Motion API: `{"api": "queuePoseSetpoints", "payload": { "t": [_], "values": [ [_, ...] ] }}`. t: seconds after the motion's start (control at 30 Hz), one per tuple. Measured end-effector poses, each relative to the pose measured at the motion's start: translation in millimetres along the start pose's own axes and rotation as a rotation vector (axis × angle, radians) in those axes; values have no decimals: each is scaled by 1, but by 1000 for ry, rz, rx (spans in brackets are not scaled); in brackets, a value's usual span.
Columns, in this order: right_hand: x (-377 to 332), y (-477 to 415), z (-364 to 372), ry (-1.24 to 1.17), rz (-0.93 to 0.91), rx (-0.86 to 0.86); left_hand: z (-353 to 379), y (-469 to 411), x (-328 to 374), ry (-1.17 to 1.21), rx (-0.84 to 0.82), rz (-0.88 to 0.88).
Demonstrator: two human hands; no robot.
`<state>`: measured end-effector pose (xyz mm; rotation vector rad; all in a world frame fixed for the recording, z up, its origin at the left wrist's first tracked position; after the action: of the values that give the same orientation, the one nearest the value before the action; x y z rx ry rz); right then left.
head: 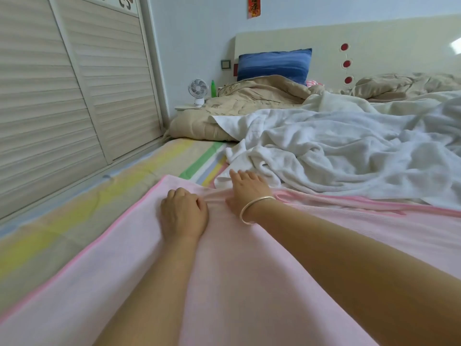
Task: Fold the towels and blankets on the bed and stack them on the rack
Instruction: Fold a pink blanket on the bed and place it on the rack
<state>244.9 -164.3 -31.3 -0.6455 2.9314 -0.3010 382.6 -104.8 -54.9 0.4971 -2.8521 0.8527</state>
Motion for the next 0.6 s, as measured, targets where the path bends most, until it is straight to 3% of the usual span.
{"api": "queuePoseSetpoints", "payload": {
  "t": [0.07, 0.13, 0.27, 0.4, 0.5, 0.6],
  "values": [
    [3, -10, 8, 33, 66, -69, 4, -1, 1, -46, 15, 29],
    [1, -15, 5, 36, 76, -33, 12, 0, 0, -73, -14, 18],
    [-25, -2, -7, -20, -80, 76, 14, 4, -1, -55, -49, 18],
    [-24, -12, 6, -74, 29, -160, 9, 6, 2, -37, -46, -3],
    [-13, -29, 12, -139, 201, -213, 14, 4, -2, -1, -73, -30],
    [-19, -31, 13, -168, 254, -339, 15, 3, -3, 20, -72, -30]
  ]
}}
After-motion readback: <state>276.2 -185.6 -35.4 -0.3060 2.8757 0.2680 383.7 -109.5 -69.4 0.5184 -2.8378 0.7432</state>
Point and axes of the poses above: each hand's wrist, its own y-axis away from the middle knuckle, its own z-axis out of the palm, x = y × z, the point moved 8 cm from there along -y, towards the middle knuckle, and after that the axes turned 4 degrees about z, right-handed, at the moved point
